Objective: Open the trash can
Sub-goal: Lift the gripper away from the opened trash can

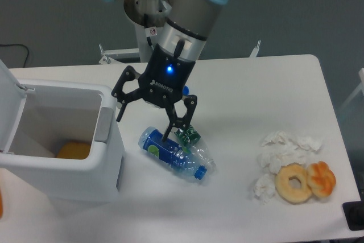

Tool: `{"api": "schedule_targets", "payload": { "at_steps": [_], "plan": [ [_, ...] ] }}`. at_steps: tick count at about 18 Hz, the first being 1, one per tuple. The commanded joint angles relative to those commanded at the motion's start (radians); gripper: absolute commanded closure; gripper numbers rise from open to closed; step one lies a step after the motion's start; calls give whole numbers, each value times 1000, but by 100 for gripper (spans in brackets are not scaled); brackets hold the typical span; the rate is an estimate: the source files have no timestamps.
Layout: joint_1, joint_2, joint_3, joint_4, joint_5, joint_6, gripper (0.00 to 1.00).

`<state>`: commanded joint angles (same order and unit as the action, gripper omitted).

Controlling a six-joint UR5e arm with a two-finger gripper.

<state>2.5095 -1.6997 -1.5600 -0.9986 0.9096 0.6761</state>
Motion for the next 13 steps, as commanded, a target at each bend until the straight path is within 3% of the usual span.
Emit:
{"api": "schedule_targets", "payload": {
  "at_steps": [5,13],
  "plan": [
    [9,15,-8,-2,204,244,0],
    [2,11,-14,0,268,408,0]
  ]
}}
